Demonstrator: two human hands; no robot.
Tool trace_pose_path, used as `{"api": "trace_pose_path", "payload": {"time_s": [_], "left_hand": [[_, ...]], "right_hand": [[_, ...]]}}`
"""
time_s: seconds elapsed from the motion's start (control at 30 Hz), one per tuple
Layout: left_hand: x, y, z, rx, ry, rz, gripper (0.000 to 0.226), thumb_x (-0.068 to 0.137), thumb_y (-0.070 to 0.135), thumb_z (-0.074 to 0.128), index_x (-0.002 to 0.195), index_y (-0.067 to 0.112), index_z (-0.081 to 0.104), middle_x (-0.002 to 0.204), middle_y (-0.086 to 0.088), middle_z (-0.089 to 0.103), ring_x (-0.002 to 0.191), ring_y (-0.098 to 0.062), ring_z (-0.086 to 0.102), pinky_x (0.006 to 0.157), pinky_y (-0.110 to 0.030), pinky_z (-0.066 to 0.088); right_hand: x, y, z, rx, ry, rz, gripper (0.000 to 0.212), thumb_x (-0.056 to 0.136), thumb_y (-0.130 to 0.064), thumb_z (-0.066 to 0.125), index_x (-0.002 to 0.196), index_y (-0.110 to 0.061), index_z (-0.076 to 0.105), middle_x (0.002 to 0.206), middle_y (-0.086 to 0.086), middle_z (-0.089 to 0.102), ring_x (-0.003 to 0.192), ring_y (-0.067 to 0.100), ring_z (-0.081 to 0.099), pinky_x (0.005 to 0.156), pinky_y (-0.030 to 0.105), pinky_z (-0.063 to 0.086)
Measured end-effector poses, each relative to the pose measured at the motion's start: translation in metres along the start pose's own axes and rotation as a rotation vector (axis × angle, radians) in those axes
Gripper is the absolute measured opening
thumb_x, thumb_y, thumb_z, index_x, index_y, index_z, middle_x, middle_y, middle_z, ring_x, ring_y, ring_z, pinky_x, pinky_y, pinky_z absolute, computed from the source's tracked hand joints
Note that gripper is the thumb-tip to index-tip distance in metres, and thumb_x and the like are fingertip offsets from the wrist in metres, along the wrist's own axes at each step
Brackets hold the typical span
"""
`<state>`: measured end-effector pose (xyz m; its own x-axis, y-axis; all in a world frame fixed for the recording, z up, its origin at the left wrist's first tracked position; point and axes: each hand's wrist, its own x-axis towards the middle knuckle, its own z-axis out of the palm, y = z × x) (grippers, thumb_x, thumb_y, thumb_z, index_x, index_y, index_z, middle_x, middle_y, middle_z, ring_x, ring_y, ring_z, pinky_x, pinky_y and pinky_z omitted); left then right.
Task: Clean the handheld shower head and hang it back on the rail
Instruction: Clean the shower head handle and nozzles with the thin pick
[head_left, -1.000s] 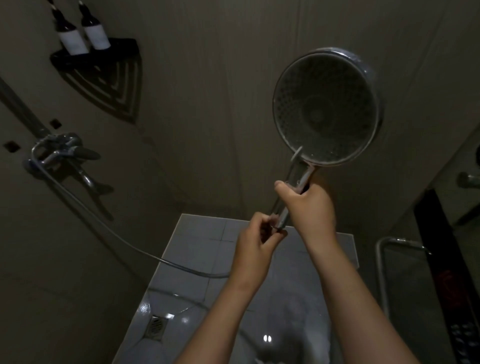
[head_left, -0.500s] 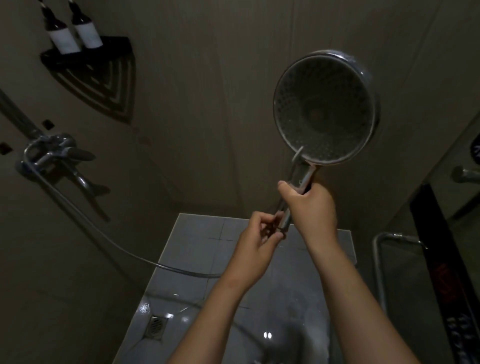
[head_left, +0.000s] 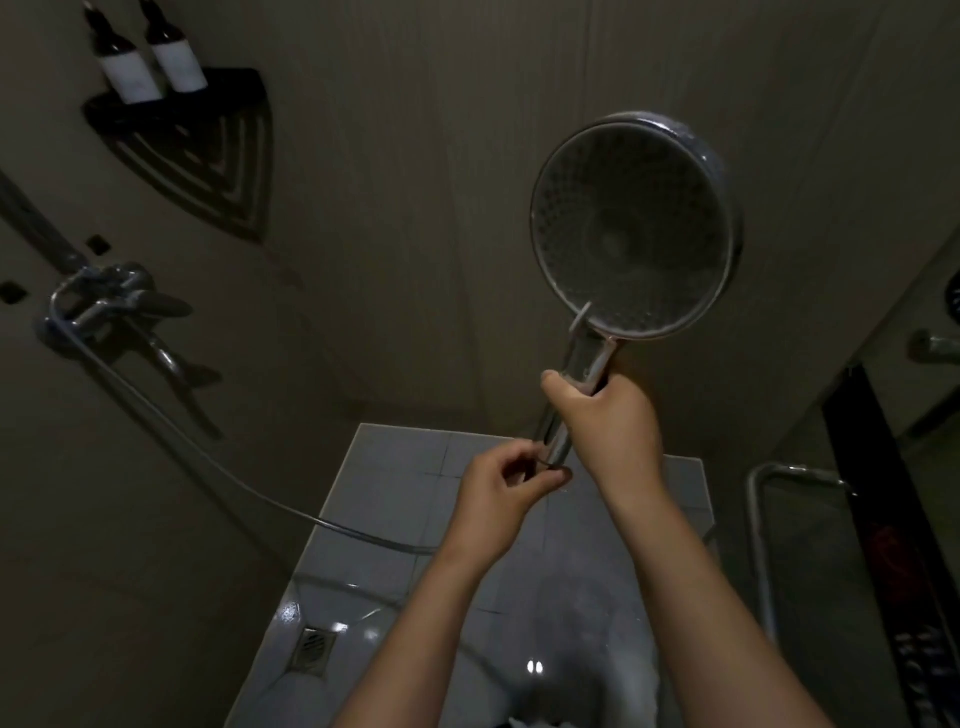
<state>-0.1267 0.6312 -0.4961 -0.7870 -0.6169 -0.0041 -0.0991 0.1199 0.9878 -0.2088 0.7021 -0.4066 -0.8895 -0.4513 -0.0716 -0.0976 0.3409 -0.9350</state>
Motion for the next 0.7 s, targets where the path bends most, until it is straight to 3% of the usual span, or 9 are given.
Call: {"api": "trace_pose_path", "payload": {"time_s": [0.1,0.23,0.33,0.47,0.6,0.7], "left_hand": [[-0.001,0.002,0.001,0.017,0.027,0.04,0.033,0.07,0.004,0.075,0.067,0.018,0.046,0.057,0.01,0.044,0.056,-0.002,0.039,0.056,-0.018,0.035],[-0.001,0.003,0.002,-0.018,0.042,0.044,0.037,0.066,-0.012,0.065,0.068,0.012,0.037,0.055,-0.005,0.04,0.053,-0.01,0.04,0.054,-0.019,0.043],[0.0,0.001,0.001,-0.034,0.038,0.032,0.041,0.067,-0.011,0.068,0.067,0.014,0.036,0.052,-0.003,0.042,0.05,-0.012,0.045,0.053,-0.025,0.047],[0.001,0.0,-0.003,-0.079,-0.006,0.002,0.032,0.062,0.006,0.073,0.07,0.014,0.043,0.06,-0.004,0.055,0.058,-0.015,0.056,0.06,-0.03,0.049],[0.001,0.007,-0.011,-0.171,-0.1,-0.034,0.024,0.077,-0.016,0.059,0.08,0.005,0.048,0.075,-0.003,0.065,0.072,-0.011,0.067,0.076,-0.028,0.056],[0.002,0.007,-0.014,-0.149,-0.076,-0.029,0.025,0.071,-0.006,0.07,0.078,0.01,0.052,0.08,-0.002,0.07,0.081,-0.016,0.067,0.084,-0.034,0.053]], "right_hand": [[-0.001,-0.001,0.001,0.012,0.008,0.002,0.033,0.084,-0.033,0.061,0.058,-0.014,0.055,0.064,0.007,0.062,0.072,0.028,0.063,0.063,0.03,0.041],[-0.005,-0.001,0.004,0.006,-0.002,0.002,0.027,0.085,-0.035,0.06,0.07,-0.012,0.061,0.073,0.008,0.066,0.077,0.027,0.064,0.068,0.033,0.047],[-0.005,0.0,0.004,0.019,0.045,-0.017,0.026,0.084,-0.033,0.063,0.065,-0.016,0.056,0.068,0.002,0.062,0.077,0.026,0.064,0.069,0.033,0.047],[-0.005,0.0,0.004,0.056,0.077,-0.028,0.03,0.084,-0.03,0.064,0.06,-0.018,0.051,0.06,-0.007,0.056,0.073,0.021,0.062,0.068,0.031,0.045],[-0.003,0.001,0.002,0.059,0.092,-0.022,0.034,0.084,-0.031,0.065,0.057,-0.02,0.049,0.057,-0.01,0.053,0.071,0.018,0.057,0.066,0.027,0.039],[0.0,0.003,0.0,0.053,0.1,-0.033,0.035,0.084,-0.03,0.066,0.056,-0.02,0.048,0.057,-0.011,0.051,0.071,0.016,0.055,0.065,0.025,0.036]]}}
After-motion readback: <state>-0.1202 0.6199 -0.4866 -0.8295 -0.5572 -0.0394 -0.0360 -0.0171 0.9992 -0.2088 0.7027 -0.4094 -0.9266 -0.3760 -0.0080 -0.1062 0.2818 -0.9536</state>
